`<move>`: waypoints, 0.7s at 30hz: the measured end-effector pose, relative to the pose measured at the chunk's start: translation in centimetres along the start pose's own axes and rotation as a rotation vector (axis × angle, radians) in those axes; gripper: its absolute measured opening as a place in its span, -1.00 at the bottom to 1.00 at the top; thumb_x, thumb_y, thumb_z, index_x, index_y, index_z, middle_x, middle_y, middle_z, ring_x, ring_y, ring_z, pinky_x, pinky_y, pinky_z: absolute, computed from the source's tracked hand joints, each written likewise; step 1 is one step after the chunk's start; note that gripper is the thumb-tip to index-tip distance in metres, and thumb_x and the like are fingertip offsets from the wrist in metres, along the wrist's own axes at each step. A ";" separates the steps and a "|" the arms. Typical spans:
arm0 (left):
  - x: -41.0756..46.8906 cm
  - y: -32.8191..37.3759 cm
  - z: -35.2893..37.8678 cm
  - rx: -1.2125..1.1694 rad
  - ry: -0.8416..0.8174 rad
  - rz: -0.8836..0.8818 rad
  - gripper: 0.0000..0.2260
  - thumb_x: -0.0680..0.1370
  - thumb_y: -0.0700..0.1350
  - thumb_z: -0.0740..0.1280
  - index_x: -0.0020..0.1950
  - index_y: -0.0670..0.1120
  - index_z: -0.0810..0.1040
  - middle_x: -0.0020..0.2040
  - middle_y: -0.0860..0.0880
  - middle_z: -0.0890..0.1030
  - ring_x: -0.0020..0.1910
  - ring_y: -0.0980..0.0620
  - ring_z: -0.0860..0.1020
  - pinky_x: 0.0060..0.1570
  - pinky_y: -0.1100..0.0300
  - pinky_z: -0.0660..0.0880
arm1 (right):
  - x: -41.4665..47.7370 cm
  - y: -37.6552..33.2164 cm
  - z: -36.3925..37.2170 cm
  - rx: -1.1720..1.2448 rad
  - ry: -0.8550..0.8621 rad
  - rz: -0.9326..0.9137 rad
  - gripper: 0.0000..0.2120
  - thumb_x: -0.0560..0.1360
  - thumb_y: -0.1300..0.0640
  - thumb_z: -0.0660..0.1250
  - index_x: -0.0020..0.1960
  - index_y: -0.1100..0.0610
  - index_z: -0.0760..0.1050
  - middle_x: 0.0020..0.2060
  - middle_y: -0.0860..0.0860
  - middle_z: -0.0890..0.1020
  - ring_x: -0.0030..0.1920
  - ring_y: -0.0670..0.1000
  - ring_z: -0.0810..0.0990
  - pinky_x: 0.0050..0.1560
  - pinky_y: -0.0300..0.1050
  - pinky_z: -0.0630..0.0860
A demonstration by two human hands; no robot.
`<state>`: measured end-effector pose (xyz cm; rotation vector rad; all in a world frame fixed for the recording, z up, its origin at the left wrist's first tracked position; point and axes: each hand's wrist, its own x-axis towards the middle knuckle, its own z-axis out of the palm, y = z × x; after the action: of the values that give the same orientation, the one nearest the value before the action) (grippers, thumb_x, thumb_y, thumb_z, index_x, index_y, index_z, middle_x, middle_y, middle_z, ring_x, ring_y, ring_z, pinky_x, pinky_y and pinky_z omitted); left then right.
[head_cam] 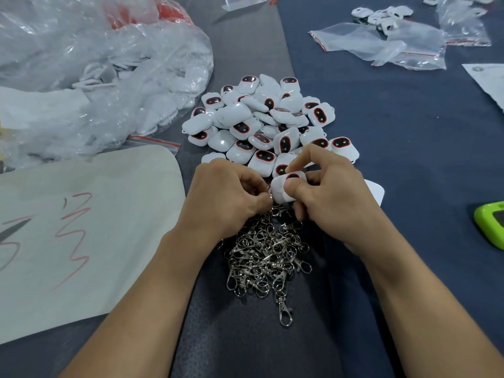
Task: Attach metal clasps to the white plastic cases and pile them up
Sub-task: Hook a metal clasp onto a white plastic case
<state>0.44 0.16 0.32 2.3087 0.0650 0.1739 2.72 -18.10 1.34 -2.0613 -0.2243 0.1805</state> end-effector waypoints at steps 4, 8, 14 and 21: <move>-0.1 0.0 -0.1 -0.100 0.025 0.010 -0.87 0.33 -0.11 0.59 -0.31 0.10 0.69 -0.45 0.14 0.61 -0.51 0.26 0.48 -0.45 0.47 0.35 | 0.3 -0.2 0.1 0.268 0.000 0.123 -0.88 0.58 0.24 0.36 -0.06 0.04 0.52 -0.48 0.13 0.62 -0.49 0.03 0.48 -0.49 -0.15 0.34; 0.2 0.2 -0.4 -0.392 -0.009 0.006 -0.89 0.37 -0.16 0.61 -0.23 0.02 0.73 -0.36 0.01 0.68 -0.39 0.16 0.56 -0.34 0.33 0.46 | 0.4 -0.9 -0.8 0.569 -0.054 0.212 -0.91 0.59 0.35 0.31 -0.03 0.19 0.49 -0.42 0.14 0.59 -0.54 -0.01 0.46 -0.58 -0.23 0.27; 0.4 0.3 -0.4 -0.625 -0.040 0.035 -0.91 0.40 -0.19 0.58 -0.14 -0.03 0.75 -0.23 -0.05 0.74 -0.25 0.10 0.65 -0.17 0.28 0.58 | 0.4 -1.0 -1.1 0.832 -0.100 0.336 -0.90 0.57 0.37 0.27 0.04 0.23 0.50 -0.36 0.21 0.60 -0.55 -0.03 0.43 -0.59 -0.28 0.24; 0.2 0.2 -0.6 -0.635 0.065 0.161 -0.84 0.34 -0.08 0.61 -0.11 0.05 0.77 -0.17 -0.04 0.75 -0.15 -0.07 0.71 -0.02 -0.01 0.65 | 0.3 -1.0 -0.7 1.035 -0.215 0.357 -0.90 0.57 0.35 0.19 -0.02 0.32 0.48 -0.36 0.21 0.54 -0.55 -0.06 0.38 -0.62 -0.31 0.25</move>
<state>0.59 0.50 0.90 1.6732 -0.1277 0.3035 3.11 -18.11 2.54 -1.0296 0.1082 0.5988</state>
